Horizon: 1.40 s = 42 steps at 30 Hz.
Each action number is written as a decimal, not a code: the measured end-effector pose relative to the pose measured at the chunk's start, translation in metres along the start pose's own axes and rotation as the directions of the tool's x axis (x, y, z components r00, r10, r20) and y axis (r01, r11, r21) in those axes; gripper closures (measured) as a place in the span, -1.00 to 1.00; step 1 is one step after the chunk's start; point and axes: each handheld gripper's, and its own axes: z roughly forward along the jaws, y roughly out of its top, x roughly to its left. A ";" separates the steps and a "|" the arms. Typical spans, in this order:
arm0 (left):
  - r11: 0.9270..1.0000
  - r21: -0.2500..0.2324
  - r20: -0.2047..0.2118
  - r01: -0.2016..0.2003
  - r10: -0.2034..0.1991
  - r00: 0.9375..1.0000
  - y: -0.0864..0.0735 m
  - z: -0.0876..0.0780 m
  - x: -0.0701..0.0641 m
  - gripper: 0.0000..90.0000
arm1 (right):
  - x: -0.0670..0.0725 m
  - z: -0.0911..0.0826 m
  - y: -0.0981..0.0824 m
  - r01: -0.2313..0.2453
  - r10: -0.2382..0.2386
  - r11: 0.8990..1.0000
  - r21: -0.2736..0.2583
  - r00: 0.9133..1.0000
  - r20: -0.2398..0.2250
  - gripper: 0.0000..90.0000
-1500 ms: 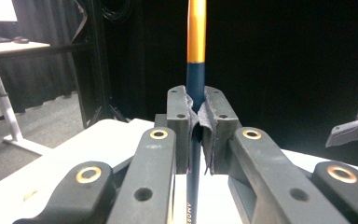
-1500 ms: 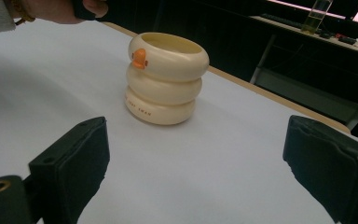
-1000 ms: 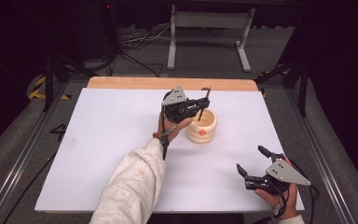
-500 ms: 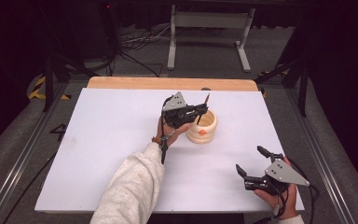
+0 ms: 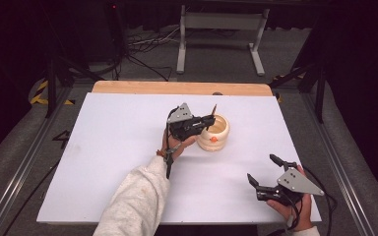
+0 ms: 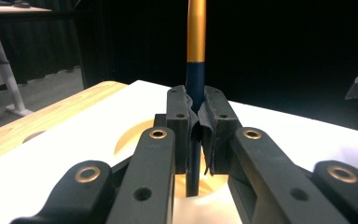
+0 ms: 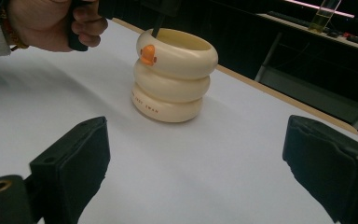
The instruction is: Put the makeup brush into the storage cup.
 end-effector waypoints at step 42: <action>0.996 0.046 -0.113 -0.078 0.083 0.990 0.011 -0.016 -0.007 0.06 | -0.002 0.001 -0.001 -0.007 0.007 1.000 0.014 1.000 -0.012 -0.82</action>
